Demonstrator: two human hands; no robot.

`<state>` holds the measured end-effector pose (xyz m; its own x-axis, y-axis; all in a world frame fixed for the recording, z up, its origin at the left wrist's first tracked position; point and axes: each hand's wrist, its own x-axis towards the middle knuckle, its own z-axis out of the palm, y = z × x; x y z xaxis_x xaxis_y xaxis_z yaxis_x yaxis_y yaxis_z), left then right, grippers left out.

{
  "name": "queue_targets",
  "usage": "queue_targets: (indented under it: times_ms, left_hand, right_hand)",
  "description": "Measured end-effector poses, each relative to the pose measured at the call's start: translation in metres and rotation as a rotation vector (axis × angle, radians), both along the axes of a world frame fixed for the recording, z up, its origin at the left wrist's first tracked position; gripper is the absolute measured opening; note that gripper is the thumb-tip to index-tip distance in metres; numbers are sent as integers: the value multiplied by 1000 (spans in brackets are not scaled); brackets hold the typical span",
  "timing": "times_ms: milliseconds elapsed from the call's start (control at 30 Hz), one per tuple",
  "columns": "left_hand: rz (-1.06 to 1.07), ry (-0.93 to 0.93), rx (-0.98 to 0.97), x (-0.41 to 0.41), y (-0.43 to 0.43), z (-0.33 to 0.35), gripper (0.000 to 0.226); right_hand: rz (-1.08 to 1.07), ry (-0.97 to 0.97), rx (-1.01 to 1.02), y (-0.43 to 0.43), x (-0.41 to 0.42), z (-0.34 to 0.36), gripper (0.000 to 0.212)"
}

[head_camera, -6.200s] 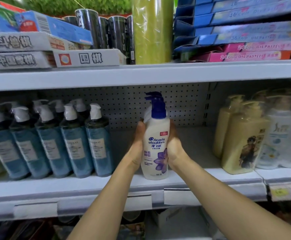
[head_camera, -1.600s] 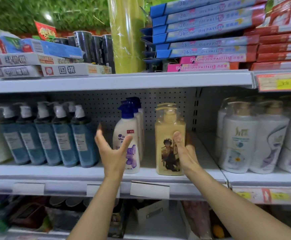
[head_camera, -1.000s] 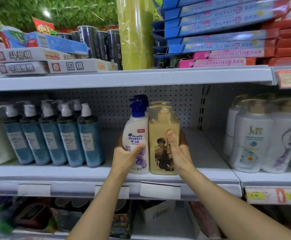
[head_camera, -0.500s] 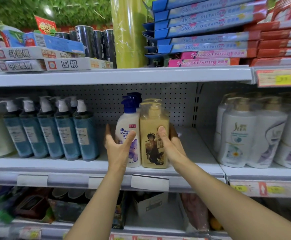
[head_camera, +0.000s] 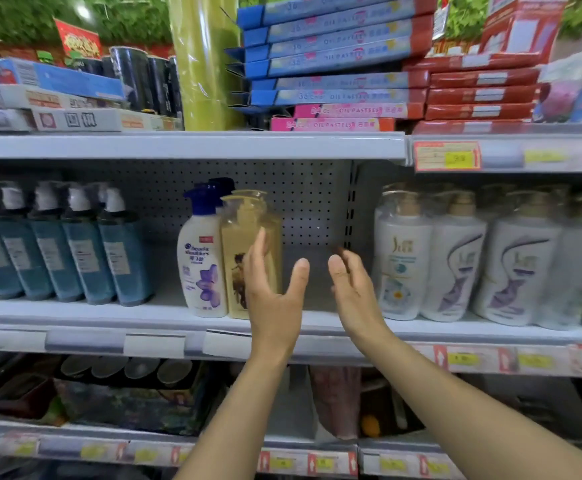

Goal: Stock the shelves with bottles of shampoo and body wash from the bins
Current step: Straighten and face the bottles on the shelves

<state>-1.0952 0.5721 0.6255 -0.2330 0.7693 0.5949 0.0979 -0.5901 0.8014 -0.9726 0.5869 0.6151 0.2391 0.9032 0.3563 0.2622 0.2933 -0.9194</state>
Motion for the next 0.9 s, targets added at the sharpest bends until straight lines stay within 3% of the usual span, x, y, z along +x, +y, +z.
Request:
queue_targets:
  times_ms: [100,333,567,700,900]
  left_hand:
    - [-142,33,-78,25,-3,-9,68]
    - [-336,267,-271,65,21,-15,78]
    - [-498,356,-391,92,59,-3,103]
    - [-584,364,-469,103,74,-5,120]
    - [-681,260,-493,123,75,-3,108]
  right_hand:
    - [-71,25,50,-10,23,-1,51]
    - [-312,15,149,-29,65,-2,36]
    - [-674,-2,122,-27,107,0,51]
    - [-613,18,-64,-28,126,2,59]
    - [-491,81,-184,-26,156,14,62]
